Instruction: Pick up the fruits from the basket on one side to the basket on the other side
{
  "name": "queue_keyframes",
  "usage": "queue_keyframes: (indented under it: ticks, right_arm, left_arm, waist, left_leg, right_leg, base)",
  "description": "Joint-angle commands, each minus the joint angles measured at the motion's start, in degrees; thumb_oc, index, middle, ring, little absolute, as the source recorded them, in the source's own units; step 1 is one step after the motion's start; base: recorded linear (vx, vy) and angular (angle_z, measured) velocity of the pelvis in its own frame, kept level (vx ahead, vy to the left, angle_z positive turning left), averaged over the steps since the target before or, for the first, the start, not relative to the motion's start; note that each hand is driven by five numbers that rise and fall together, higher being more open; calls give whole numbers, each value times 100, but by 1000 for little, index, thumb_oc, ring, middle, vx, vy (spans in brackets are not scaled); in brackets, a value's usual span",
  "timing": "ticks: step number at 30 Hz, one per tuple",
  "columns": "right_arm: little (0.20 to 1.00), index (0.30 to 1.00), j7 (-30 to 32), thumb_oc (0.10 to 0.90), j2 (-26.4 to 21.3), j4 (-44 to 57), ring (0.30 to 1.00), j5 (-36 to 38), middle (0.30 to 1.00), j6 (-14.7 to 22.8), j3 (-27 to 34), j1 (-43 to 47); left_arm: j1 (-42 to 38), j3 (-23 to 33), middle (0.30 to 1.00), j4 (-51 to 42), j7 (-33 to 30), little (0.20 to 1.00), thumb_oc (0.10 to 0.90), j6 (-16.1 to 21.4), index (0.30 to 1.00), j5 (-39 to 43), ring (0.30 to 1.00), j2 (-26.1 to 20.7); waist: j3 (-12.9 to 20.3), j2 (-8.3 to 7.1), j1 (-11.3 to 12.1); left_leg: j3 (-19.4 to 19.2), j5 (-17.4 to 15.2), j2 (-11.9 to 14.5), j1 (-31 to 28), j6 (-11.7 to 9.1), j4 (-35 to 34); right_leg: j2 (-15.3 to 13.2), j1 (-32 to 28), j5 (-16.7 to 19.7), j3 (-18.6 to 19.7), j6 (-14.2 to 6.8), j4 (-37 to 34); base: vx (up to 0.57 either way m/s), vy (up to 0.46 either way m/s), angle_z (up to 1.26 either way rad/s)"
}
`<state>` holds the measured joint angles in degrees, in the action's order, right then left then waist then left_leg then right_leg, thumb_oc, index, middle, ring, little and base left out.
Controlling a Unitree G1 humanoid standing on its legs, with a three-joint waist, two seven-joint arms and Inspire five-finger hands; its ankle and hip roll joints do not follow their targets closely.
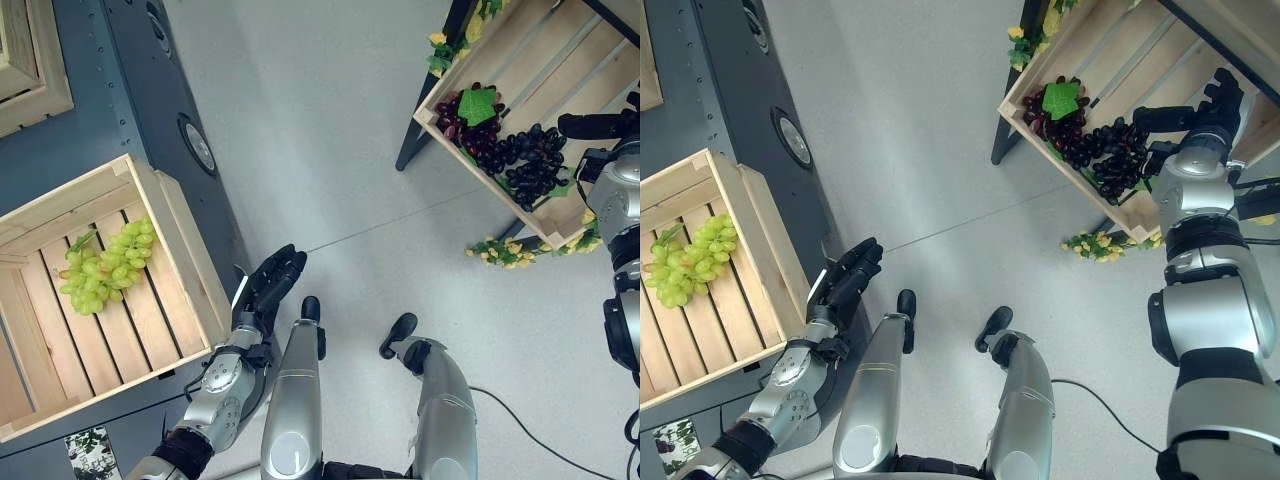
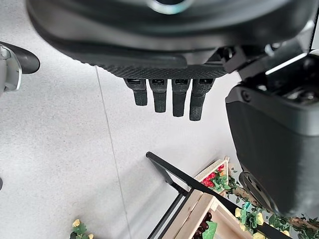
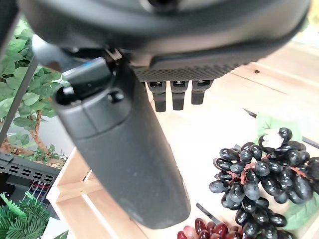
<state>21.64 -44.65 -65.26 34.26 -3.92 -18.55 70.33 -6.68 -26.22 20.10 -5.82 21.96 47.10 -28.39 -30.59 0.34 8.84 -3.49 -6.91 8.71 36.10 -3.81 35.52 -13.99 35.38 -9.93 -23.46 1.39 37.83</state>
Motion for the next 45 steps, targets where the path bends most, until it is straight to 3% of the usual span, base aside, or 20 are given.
queue_keyframes:
  ticks: [1,6,10,14,21,28,33,35,41,45]
  right_arm:
    - [900,900,-233,800,-988,174,900,-16,900,509,-250,498]
    - [900,900,-961,800,-793,326,900,-85,900,738,-252,302]
    - [900,900,-1382,800,-519,575,900,165,900,1031,-34,-373]
    - [900,900,-1536,800,-36,810,900,204,900,1207,394,-1116]
    - [900,900,-1687,800,1143,1785,900,71,900,1747,458,-2637]
    - [900,900,-1587,800,2156,3132,900,-207,900,1825,105,-4239]
    - [900,900,-1854,800,2403,3466,900,-356,900,1877,-49,-4886]
    - [900,900,-1912,800,2495,3794,900,-980,900,1976,-181,-5441]
    - [900,900,-1946,800,2571,4308,900,-1347,900,2092,-417,-6070]
    - [900,900,-2214,800,2646,4491,900,-1072,900,1959,-586,-6245]
  left_arm:
    - [118,-39,900,-925,121,900,800,655,900,-8,900,-200]
    - [-17,-43,900,-752,144,900,800,665,900,-1,900,-47]
    - [-65,9,900,-561,67,900,800,638,900,-181,900,106]
    - [-134,90,900,-309,5,900,800,647,900,-199,900,264]
    - [-48,305,900,64,9,900,800,530,900,-599,900,549]
    - [225,592,900,294,-37,900,800,254,900,-936,900,668]
    - [442,699,900,432,-10,900,800,166,900,-1169,900,785]
    - [668,792,900,528,-56,900,800,61,900,-1395,900,867]
    - [922,1024,900,561,-2,900,800,-158,900,-1492,900,868]
    - [1073,1157,900,597,-140,900,800,-94,900,-1470,900,858]
  waist:
    - [80,51,143]
    - [80,67,114]
    - [80,55,65]
    - [80,67,10]
    - [318,19,-71]
    - [905,-136,-211]
    - [1245,-158,-246]
    - [1468,-152,-284]
    - [1600,-110,-282]
    - [1648,-102,-219]
  left_leg:
    - [-495,-428,-187,-378,360,-214]
    - [-587,-531,-171,-667,390,-113]
    - [-643,-691,-112,-1025,431,69]
    - [-692,-759,-88,-1427,445,79]
    - [-817,-702,-37,-2272,409,-331]
    - [-937,-425,-152,-3189,338,-1402]
    - [-932,-256,-239,-3489,326,-1894]
    - [-916,-136,-295,-3665,299,-2217]
    - [-740,62,-271,-3875,239,-2622]
    - [-555,554,-154,-4018,45,-3295]
  right_leg:
    - [100,-622,-343,37,45,-10]
    - [17,-909,-392,42,60,4]
    - [-95,-1313,-436,53,56,36]
    - [-148,-1763,-412,69,-3,-108]
    - [-155,-2652,-226,66,-187,-739]
    - [29,-3647,183,128,-464,-2097]
    - [79,-3885,387,131,-551,-2572]
    - [120,-3985,453,102,-589,-2778]
    - [273,-4109,235,17,-519,-2733]
    - [532,-4312,245,-45,-357,-3081]
  base:
    - [-28,81,1]
    - [-21,91,-3]
    - [45,89,-3]
    - [44,88,-1]
    - [70,56,-7]
    - [100,-7,-3]
    - [55,-10,-3]
    - [55,-44,8]
    - [4,-130,6]
    - [-47,-186,31]
